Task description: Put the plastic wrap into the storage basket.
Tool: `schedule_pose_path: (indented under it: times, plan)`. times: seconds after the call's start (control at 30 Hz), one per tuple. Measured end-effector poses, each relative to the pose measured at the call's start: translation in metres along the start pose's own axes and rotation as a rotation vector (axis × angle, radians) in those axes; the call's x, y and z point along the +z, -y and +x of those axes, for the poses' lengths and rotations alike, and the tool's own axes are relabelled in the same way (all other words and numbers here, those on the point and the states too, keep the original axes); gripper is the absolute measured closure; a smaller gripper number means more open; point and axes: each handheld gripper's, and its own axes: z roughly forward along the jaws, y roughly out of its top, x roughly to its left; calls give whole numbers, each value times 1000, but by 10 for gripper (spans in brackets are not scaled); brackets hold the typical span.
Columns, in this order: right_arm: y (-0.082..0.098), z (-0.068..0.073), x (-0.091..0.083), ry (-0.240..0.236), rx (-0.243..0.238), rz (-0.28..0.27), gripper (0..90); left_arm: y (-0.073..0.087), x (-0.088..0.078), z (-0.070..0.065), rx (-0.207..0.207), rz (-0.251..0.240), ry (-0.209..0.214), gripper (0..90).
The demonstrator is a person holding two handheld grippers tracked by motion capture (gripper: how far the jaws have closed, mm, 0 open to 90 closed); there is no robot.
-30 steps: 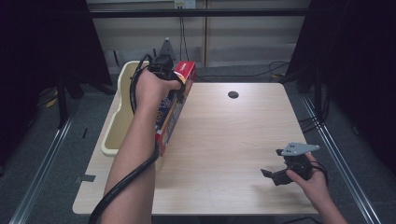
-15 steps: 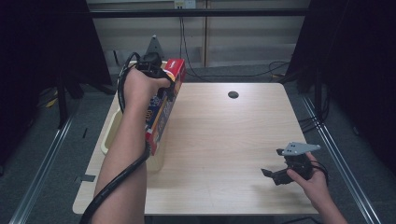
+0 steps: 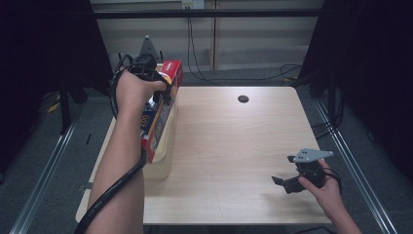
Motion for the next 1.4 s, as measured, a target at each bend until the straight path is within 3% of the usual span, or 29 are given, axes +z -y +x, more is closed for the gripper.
schedule_pose_path:
  times: [0.73, 1.33, 1.4]
  plan:
    - [-1, 1, 1, -1, -3, -2, 22, 12, -3, 31, -52, -10, -20, 409]
    - [-1, 2, 0, 13, -3, -5, 23, 18, 20, 46, -95, 24, -21, 408]
    - [-1, 2, -1, 9, -3, -8, 23, 19, 24, 47, -86, 29, -25, 408]
